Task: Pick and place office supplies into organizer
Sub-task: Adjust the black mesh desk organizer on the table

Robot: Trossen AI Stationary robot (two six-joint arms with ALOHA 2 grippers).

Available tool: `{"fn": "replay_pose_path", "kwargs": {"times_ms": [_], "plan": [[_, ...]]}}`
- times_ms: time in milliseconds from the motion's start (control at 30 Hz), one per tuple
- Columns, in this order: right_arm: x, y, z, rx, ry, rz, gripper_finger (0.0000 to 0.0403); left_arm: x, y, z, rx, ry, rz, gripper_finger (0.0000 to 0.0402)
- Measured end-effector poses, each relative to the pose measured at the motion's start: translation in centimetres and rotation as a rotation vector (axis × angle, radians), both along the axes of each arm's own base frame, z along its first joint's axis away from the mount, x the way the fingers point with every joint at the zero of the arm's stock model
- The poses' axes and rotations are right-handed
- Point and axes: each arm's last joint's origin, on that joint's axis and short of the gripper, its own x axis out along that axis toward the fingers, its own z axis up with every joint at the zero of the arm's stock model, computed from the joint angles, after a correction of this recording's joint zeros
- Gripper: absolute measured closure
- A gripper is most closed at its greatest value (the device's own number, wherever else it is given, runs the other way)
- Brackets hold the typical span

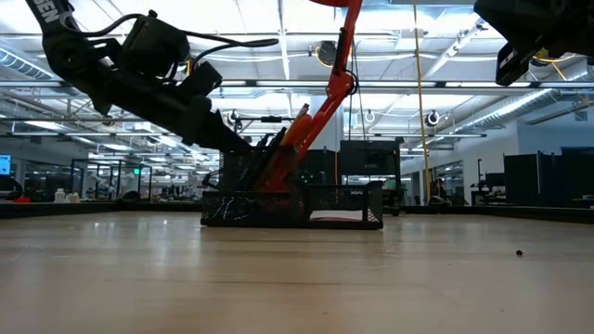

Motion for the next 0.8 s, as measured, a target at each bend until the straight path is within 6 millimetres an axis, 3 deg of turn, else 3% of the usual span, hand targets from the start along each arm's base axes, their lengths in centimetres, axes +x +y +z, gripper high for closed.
{"fn": "replay_pose_path", "kwargs": {"times_ms": [633,800], "plan": [[0.0,0.0,0.0,0.010,0.002,0.004,0.0403,0.2,-2.8,-0.4,-0.050,0.039,-0.105,0.0399],[0.0,0.0,0.0,0.010,0.002,0.004,0.0403,0.2,-3.1,-0.2,0.024,0.041,-0.084,0.0397]]}}
